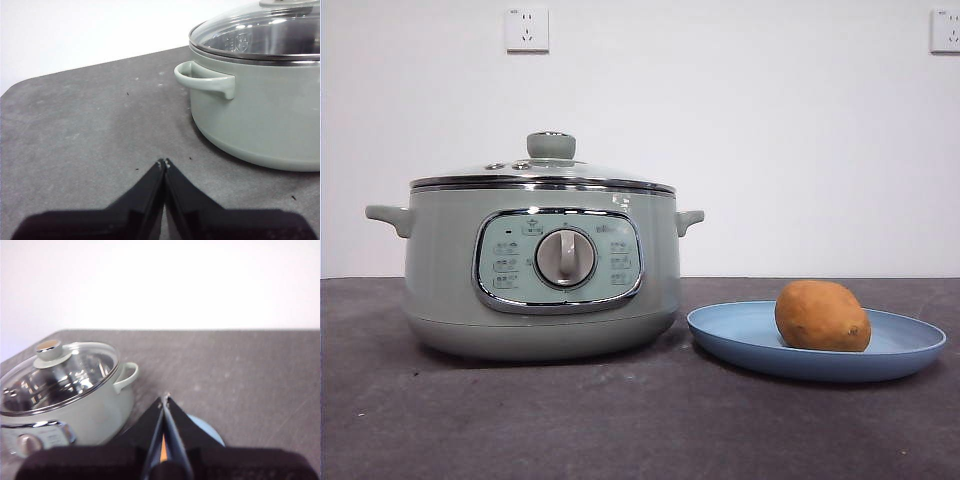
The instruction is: Take the potato out from the steamer,put the potato on the plate,close the lid
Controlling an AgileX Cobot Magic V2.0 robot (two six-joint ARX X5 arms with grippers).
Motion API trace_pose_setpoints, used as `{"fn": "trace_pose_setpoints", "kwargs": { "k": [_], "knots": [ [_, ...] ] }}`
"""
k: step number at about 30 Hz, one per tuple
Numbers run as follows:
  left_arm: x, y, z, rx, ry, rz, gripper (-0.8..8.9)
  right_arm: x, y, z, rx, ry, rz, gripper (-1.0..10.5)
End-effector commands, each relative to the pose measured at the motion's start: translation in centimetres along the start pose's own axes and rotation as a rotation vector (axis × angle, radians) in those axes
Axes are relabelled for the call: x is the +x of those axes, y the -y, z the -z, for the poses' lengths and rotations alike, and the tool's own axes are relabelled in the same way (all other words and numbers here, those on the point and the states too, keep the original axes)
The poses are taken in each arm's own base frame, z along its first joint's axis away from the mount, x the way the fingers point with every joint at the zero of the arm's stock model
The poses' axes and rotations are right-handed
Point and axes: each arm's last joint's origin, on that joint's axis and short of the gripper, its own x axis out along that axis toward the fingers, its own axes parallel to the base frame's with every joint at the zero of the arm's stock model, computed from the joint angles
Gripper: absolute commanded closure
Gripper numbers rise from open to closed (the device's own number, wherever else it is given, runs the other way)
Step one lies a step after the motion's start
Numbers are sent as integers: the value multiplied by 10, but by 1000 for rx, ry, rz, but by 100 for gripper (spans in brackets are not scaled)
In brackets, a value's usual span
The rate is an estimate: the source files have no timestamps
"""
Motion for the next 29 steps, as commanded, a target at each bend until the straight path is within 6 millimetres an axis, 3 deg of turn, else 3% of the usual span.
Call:
{"fn": "trace_pose_setpoints", "kwargs": {
  "k": [1, 8, 13, 23, 29],
  "knots": [
    [1, 0, 5, -8, -13, -2, 817, 5, 4, 26, -18, 40, 20, 946],
    [1, 0, 5, -8, -13, -2, 817, 11, 11, 78, -24, 65, 62, 946],
    [1, 0, 5, -8, -13, -2, 817, 14, 14, 101, -12, 47, 82, 946],
    [1, 0, 5, -8, -13, -2, 817, 15, 16, 118, 25, -63, 90, 946],
    [1, 0, 5, -8, -12, -2, 817, 15, 16, 117, 68, -55, 89, 946]
  ]
}}
